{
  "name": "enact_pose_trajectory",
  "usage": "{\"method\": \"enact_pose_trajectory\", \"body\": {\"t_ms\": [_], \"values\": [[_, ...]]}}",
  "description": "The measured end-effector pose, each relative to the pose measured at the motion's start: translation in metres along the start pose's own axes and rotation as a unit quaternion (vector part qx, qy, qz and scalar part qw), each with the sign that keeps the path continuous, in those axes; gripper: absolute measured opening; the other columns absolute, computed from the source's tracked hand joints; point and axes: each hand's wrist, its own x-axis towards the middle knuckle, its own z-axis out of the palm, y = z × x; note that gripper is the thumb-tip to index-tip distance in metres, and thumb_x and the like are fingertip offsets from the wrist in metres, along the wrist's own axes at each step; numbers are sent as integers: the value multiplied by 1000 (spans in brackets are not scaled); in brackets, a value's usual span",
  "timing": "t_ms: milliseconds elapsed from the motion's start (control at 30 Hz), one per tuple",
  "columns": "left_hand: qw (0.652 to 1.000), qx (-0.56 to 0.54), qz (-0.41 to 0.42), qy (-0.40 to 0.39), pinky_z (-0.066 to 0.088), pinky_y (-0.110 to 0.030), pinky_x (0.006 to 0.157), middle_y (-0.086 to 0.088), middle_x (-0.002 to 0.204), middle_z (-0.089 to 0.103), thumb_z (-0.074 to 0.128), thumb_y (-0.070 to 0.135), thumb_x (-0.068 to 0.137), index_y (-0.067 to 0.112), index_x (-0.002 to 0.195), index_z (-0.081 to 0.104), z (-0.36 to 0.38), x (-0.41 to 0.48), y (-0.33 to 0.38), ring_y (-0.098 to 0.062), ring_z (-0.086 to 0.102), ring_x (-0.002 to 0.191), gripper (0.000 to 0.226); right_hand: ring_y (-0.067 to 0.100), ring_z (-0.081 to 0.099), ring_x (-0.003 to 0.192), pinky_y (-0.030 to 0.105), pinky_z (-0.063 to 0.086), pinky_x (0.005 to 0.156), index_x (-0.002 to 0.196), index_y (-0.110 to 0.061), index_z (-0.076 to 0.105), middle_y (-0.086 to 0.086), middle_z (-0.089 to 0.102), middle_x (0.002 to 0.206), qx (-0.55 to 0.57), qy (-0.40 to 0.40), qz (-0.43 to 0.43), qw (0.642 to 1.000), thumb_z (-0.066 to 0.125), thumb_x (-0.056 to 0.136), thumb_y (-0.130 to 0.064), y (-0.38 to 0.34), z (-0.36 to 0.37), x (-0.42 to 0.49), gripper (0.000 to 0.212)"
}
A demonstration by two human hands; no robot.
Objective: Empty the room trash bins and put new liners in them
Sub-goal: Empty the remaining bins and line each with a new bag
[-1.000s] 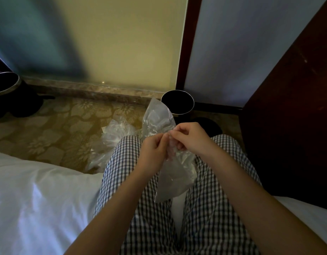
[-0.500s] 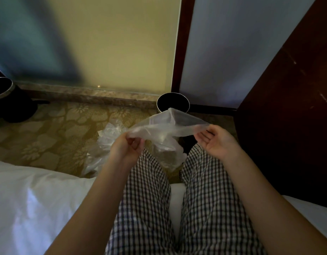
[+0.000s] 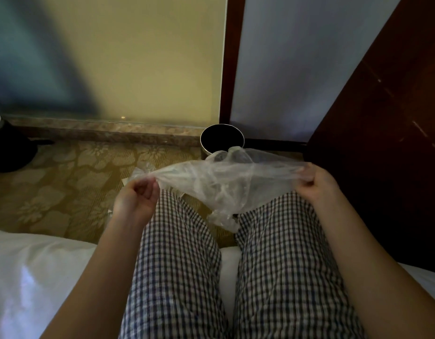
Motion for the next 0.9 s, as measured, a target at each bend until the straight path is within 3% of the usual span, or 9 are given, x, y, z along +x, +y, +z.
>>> {"method": "enact_pose_trajectory", "body": {"t_ms": [167, 267, 300, 400, 467, 567, 633, 733, 900], "values": [[996, -85, -5, -28, 46, -14, 42, 1, 49, 55, 33, 3, 97, 7, 77, 51, 5, 7, 9, -5, 52, 37, 27, 6, 46, 35, 14, 40, 35, 70, -11, 45, -1, 50, 43, -154, 0, -10, 988, 34, 102, -16, -6, -12, 6, 35], [996, -56, -32, -68, 51, -19, 54, -6, 88, 59, 33, -1, 87, -1, 122, 51, 0, 16, 15, -9, 59, 67, 40, 10, 54, 51, 17, 45, 41, 77, -12, 50, 5, 53, 69, -293, 28, -62, 954, 34, 103, -12, -8, -21, 15, 30], [996, -21, -33, -82, 54, -23, 61, -10, 96, 62, 36, -4, 84, -3, 123, 51, 3, 11, 15, -14, 62, 78, 41, 9, 51, 50, 17, 43, 42, 76, -13, 50, 4, 50, 70, -340, 47, -83, 935, 37, 102, -11, -10, -25, 18, 29], [995, 55, -25, -83, 52, -14, 68, -8, 65, 61, 48, 2, 66, 0, 75, 58, 10, -1, 13, -14, 59, 56, 14, 15, 47, 60, 25, 41, 53, 74, -14, 54, 6, 53, 75, -442, 95, -130, 883, 44, 98, -9, -13, -34, 23, 26], [994, 82, -17, -65, 48, -10, 62, 0, 59, 51, 39, 8, 83, 9, 64, 52, 12, 2, 11, -9, 50, 50, 23, 21, 53, 71, 30, 43, 62, 80, -10, 59, 12, 60, 87, -526, 133, -174, 822, 46, 96, -10, -12, -36, 25, 20], [984, 165, 33, -61, 27, -13, 29, 9, 38, 32, 34, 13, 98, 17, 55, 49, 11, 11, 12, -2, 29, 30, 46, 31, 58, 97, 36, 44, 80, 101, -12, 61, 13, 62, 108, -684, 160, -250, 666, 46, 95, -14, -5, -30, 20, 16], [962, 240, 87, -92, 20, -13, 29, 10, 38, 27, 36, 14, 98, 19, 54, 48, 17, 7, 10, -3, 24, 29, 46, 33, 52, 113, 38, 42, 91, 118, -14, 55, 13, 55, 124, -745, 107, -293, 589, 51, 91, -16, 3, -17, 12, 27], [933, 299, 133, -147, 18, -12, 34, 8, 43, 29, 37, 11, 96, 17, 63, 42, 32, -2, 7, -4, 23, 33, 34, 27, 28, 139, 40, 26, 113, 147, -17, 30, 8, 30, 152, -779, -34, -340, 526, 62, 88, -26, 20, 13, -11, 68], [910, 320, 125, -231, 20, -10, 34, 9, 45, 29, 34, 17, 101, 18, 67, 40, 60, -18, 0, -3, 23, 35, 34, 17, 9, 146, 41, 8, 117, 152, -24, 14, -1, 16, 159, -790, -306, -341, 406, 67, 82, -46, 64, 66, -39, 90]]}}
